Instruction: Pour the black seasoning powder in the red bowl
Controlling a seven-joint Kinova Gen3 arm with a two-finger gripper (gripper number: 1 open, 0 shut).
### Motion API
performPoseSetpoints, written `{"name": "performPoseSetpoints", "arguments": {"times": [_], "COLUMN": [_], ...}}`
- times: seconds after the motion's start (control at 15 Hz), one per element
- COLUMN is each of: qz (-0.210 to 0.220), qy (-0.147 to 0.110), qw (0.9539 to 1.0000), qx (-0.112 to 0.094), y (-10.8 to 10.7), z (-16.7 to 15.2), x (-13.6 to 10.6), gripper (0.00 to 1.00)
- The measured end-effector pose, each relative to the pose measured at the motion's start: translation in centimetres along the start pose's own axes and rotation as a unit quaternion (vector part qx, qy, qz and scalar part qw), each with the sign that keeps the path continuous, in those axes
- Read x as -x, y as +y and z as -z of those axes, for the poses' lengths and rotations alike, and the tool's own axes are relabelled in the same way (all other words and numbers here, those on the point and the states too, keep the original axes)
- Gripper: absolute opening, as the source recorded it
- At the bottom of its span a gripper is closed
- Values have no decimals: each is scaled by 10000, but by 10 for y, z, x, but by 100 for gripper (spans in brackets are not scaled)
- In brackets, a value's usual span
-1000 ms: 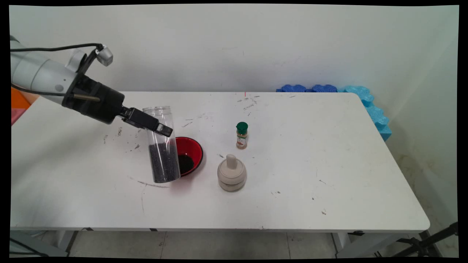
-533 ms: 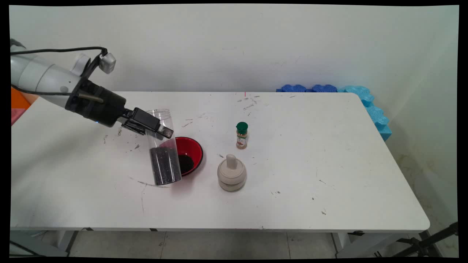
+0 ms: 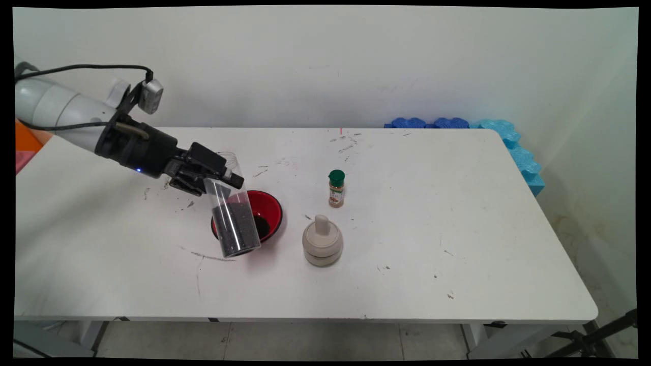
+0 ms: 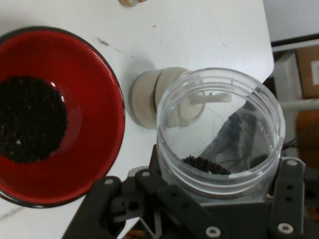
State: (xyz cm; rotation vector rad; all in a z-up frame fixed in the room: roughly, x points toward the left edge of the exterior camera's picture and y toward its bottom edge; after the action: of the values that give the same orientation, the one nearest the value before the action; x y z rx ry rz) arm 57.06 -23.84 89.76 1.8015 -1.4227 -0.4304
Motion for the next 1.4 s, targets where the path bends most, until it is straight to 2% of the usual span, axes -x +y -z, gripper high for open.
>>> {"name": "performPoseSetpoints", "arguments": {"times": [0.27, 0.6, 0.87, 1.4], "qz": [464, 1183, 1712, 2608], "qy": [-21, -95, -197, -374], "qw": [9989, 9926, 9845, 9640], "qx": [95, 256, 323, 357], "y": [-3, -5, -10, -22], "z": [-2, -5, -7, -8], "x": [0, 3, 5, 6], "gripper": [0, 0, 0, 0]}}
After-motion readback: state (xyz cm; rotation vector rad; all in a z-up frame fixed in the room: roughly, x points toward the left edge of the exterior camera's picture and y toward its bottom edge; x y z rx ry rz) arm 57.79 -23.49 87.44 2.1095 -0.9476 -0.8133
